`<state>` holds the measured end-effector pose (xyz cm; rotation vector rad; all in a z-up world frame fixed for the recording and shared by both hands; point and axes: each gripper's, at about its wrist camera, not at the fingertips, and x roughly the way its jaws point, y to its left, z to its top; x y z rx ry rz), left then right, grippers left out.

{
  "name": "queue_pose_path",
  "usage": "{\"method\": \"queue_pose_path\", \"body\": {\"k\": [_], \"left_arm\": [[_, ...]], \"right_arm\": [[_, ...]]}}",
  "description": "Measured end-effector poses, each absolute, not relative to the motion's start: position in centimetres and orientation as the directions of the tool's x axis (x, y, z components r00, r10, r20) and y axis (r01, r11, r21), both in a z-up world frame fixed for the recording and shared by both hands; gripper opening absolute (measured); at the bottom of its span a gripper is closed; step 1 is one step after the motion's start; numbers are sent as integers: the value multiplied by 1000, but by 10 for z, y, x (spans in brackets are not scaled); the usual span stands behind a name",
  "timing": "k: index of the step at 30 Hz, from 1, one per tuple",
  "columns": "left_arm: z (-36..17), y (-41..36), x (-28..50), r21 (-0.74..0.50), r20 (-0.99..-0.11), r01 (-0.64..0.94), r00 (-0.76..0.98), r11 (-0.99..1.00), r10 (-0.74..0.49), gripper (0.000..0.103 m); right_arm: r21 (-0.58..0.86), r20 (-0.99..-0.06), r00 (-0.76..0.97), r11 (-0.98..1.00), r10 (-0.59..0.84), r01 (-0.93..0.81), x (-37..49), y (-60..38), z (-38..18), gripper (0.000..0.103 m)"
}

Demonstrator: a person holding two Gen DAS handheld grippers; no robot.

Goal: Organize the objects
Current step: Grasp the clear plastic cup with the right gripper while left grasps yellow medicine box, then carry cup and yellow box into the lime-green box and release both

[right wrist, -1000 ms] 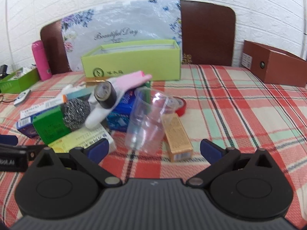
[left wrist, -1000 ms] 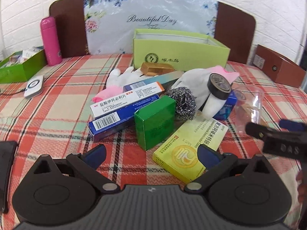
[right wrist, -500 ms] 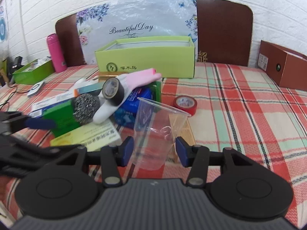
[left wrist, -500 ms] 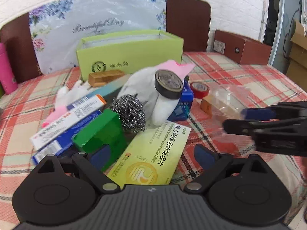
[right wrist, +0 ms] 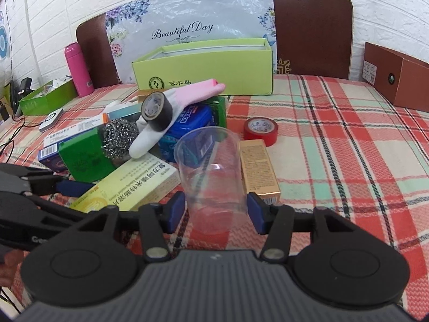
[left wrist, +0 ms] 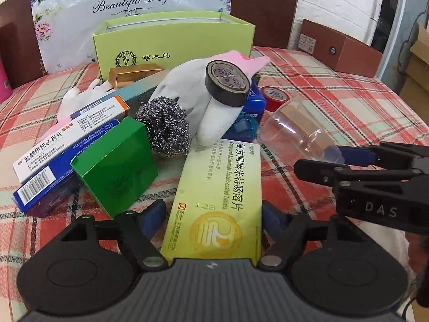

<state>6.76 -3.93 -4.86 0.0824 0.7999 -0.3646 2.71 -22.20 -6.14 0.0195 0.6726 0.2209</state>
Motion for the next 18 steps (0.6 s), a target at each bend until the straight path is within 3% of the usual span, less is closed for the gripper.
{"method": "queue_pose_path", "body": {"k": [5, 7, 11, 18], "left_arm": [[-50, -50, 70, -18, -704, 384, 651, 923, -284, 78], [-49, -47, 69, -27, -700, 389, 650, 921, -296, 70], [-45, -39, 66, -76, -699, 374, 642, 924, -317, 70], [-14, -17, 38, -210, -662, 421, 603, 882, -445, 69]], "right_arm": [[120, -621, 750, 973, 229, -198, 34, -227, -68, 53], [103, -616, 756, 974, 221, -201, 37, -224, -70, 54], [122, -617, 748, 969, 243, -214, 38, -223, -71, 47], [140, -599, 738, 948, 310, -285, 10, -230, -45, 46]]}}
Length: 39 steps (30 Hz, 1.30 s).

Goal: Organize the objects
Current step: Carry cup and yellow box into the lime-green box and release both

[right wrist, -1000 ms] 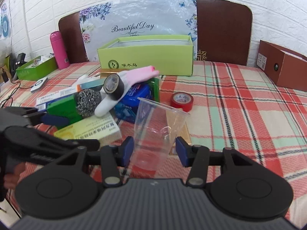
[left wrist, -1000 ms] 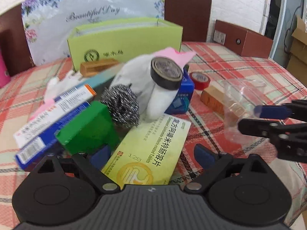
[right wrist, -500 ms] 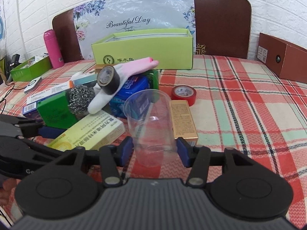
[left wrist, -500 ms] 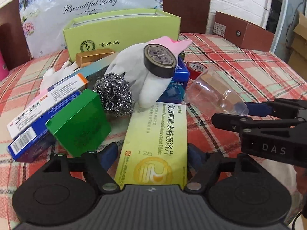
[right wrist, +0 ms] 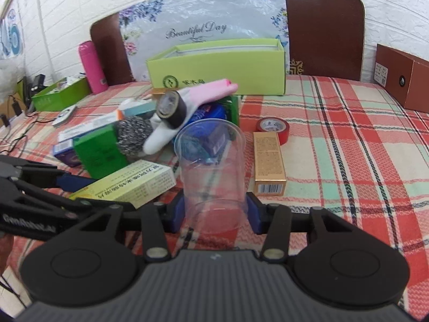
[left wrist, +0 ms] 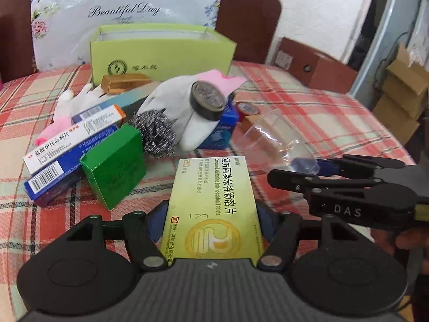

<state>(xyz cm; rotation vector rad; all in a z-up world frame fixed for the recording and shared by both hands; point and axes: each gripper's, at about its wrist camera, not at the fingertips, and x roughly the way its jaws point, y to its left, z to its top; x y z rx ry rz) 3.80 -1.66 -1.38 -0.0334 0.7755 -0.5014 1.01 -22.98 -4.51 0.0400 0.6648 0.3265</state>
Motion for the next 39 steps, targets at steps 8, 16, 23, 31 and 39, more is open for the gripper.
{"method": "queue_pose_path", "body": {"k": [8, 16, 23, 31, 39], "left_arm": [[53, 2, 39, -194, -536, 435, 703, 879, -467, 69], [96, 0, 127, -155, -444, 319, 823, 935, -354, 69], [100, -3, 223, -182, -438, 208, 858, 961, -268, 69], [83, -5, 307, -168, -479, 154, 851, 974, -217, 69], [59, 7, 335, -175, -501, 91, 849, 980, -168, 99]], "right_arm": [[166, -473, 811, 939, 343, -300, 19, -246, 10, 46], [135, -421, 846, 945, 328, -299, 91, -230, 39, 46], [163, -445, 844, 953, 300, -254, 184, -210, 34, 46], [155, -506, 820, 963, 267, -218, 286, -195, 6, 46], [74, -548, 793, 960, 265, -270, 327, -169, -25, 97]]}}
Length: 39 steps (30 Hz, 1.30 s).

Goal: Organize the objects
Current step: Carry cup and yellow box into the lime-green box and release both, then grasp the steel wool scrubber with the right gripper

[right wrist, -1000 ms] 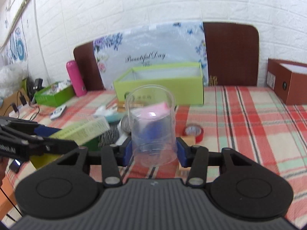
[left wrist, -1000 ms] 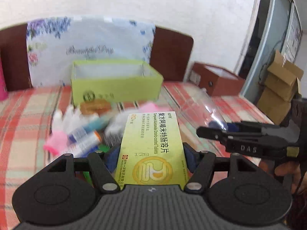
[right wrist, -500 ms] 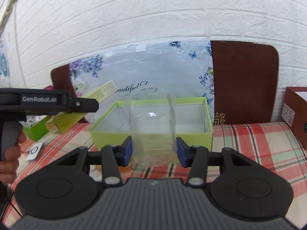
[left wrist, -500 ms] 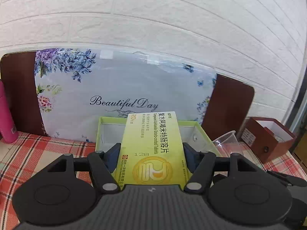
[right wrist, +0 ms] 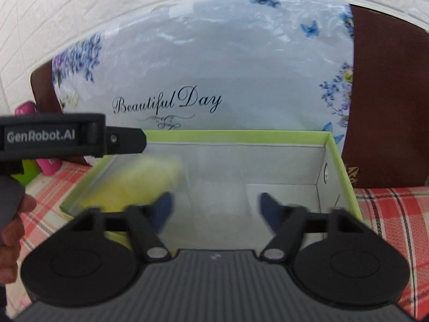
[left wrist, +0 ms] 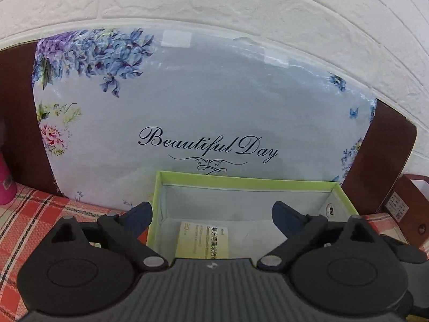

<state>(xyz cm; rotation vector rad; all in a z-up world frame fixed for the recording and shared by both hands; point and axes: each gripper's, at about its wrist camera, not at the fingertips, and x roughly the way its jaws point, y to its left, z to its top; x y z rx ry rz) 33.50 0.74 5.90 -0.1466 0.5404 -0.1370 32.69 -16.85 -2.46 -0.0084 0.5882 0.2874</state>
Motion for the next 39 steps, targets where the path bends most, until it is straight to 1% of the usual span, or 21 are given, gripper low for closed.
{"method": "queue_pose_path", "body": {"k": [3, 6, 12, 16, 19, 23, 28, 33, 39], "left_arm": [[58, 18, 329, -206, -485, 93, 855, 974, -184, 99], [64, 19, 316, -191, -468, 87, 867, 978, -169, 99], [98, 12, 264, -181, -390, 134, 900, 974, -196, 99], [118, 4, 218, -178, -375, 157, 902, 971, -215, 100], [119, -2, 180, -139, -378, 141, 908, 980, -184, 101], [103, -10, 128, -79, -363, 128, 920, 989, -148, 101], [68, -10, 78, -116, -388, 128, 907, 985, -163, 101], [41, -17, 50, -103, -461, 156, 868, 982, -186, 101], [22, -9, 33, -125, -517, 152, 834, 980, -195, 101]], "right_arm": [[-10, -525, 820, 961, 230, -276, 314, -164, -24, 99], [-38, -494, 844, 965, 208, -260, 297, -167, -14, 103], [13, -433, 877, 974, 207, -224, 249, -190, 27, 103], [23, -407, 890, 976, 206, -215, 205, -204, 47, 103], [27, -400, 896, 980, 190, -196, 173, -213, 46, 103], [43, -407, 895, 983, 182, -180, 128, -224, 36, 103], [50, -416, 891, 983, 182, -177, 80, -230, 19, 103], [79, -446, 877, 984, 177, -159, 47, -234, -1, 103], [92, -496, 852, 985, 170, -143, 26, -231, -26, 103]]}}
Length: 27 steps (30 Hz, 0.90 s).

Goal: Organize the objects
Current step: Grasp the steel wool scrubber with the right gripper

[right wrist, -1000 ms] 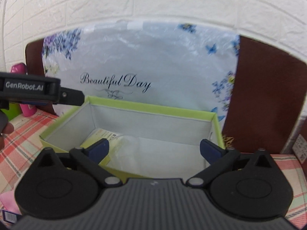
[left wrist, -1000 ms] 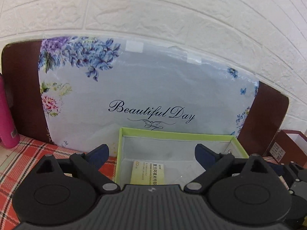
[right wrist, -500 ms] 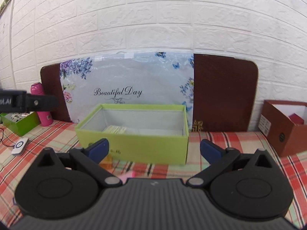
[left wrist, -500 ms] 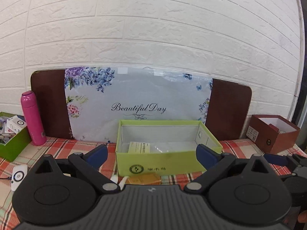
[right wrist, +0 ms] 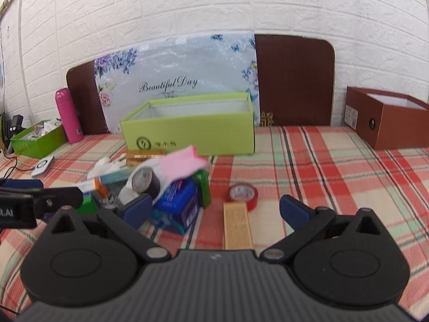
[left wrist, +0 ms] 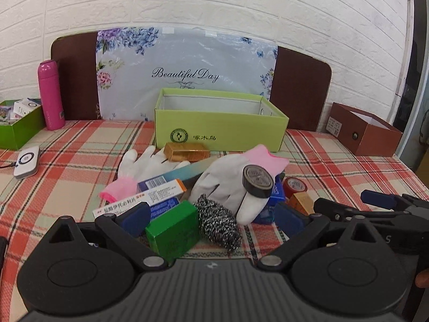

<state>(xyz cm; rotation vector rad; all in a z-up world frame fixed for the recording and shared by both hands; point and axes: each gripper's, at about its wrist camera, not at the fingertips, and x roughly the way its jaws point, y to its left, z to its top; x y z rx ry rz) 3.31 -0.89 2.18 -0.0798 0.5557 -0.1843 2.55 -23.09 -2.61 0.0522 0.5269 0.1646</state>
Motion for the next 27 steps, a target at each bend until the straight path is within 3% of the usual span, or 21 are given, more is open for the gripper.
{"method": "queue_pose_path", "body": {"k": [6, 17, 19, 21, 25, 26, 27], "left_arm": [[6, 11, 30, -183, -575, 121, 792, 976, -206, 101], [4, 37, 31, -232, -589, 94, 779, 968, -216, 99], [4, 40, 33, -250, -591, 97, 772, 963, -232, 98], [3, 43, 36, -277, -596, 104, 761, 955, -256, 97], [2, 44, 45, -292, -598, 121, 751, 949, -279, 93], [2, 44, 48, -294, -597, 125, 751, 948, -284, 92], [3, 43, 51, -298, -595, 131, 749, 945, -292, 90]], "right_arm": [[116, -482, 853, 980, 199, -163, 9, -229, -49, 103], [137, -564, 759, 944, 325, -302, 21, -192, -63, 103], [107, -564, 751, 932, 344, -346, 28, -176, -64, 97], [96, -571, 734, 918, 368, -385, 36, -162, -66, 85], [92, -581, 707, 896, 403, -435, 56, -139, -72, 73], [95, -579, 703, 891, 413, -445, 60, -135, -73, 66], [100, -578, 698, 885, 423, -454, 62, -133, -73, 45]]}}
